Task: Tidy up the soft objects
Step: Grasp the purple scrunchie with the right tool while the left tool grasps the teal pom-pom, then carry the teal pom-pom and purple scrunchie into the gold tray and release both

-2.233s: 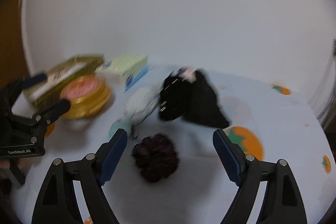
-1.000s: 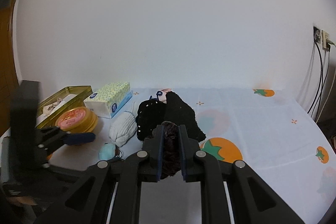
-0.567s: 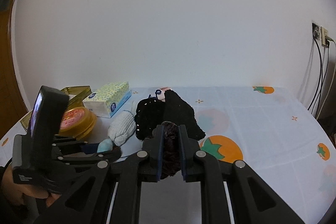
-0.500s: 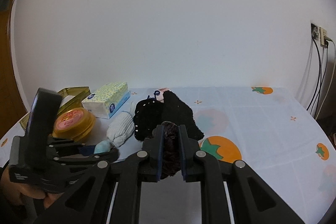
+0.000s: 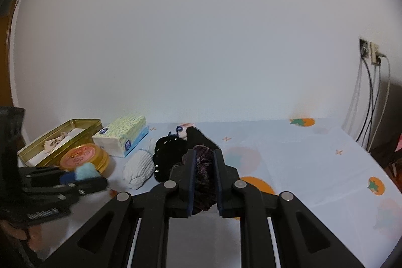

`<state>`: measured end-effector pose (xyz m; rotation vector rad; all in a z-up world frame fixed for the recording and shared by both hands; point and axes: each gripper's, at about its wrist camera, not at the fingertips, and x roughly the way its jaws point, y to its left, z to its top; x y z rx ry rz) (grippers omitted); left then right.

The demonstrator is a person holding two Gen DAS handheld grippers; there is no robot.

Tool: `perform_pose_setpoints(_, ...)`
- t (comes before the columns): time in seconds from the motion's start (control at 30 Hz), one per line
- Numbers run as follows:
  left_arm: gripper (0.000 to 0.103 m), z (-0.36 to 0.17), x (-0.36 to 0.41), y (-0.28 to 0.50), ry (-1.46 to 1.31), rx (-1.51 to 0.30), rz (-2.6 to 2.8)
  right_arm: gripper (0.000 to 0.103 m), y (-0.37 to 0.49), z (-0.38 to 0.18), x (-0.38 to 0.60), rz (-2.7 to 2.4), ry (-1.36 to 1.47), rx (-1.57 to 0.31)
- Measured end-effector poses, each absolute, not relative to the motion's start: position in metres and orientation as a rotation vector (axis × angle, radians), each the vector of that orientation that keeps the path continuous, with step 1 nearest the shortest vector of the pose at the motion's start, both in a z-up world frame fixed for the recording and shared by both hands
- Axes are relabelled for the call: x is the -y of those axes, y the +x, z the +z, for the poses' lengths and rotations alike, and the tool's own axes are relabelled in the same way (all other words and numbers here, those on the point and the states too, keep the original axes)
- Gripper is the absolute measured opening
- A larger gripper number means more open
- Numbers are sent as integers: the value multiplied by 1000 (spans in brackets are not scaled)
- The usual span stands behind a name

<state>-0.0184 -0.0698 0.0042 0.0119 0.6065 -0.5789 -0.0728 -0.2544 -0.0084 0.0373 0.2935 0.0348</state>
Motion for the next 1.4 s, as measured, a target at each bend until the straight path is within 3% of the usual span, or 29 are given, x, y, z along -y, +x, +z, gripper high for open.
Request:
perform_pose_setpoints(0.57,22,27,20,-17,-16,-483,-501,15,-82,-4,227,-36,27,-267)
perform_pose_setpoints(1.4,22,57,-145,36,-149,-390,-217,15,-36,36,57,269,-12,-214)
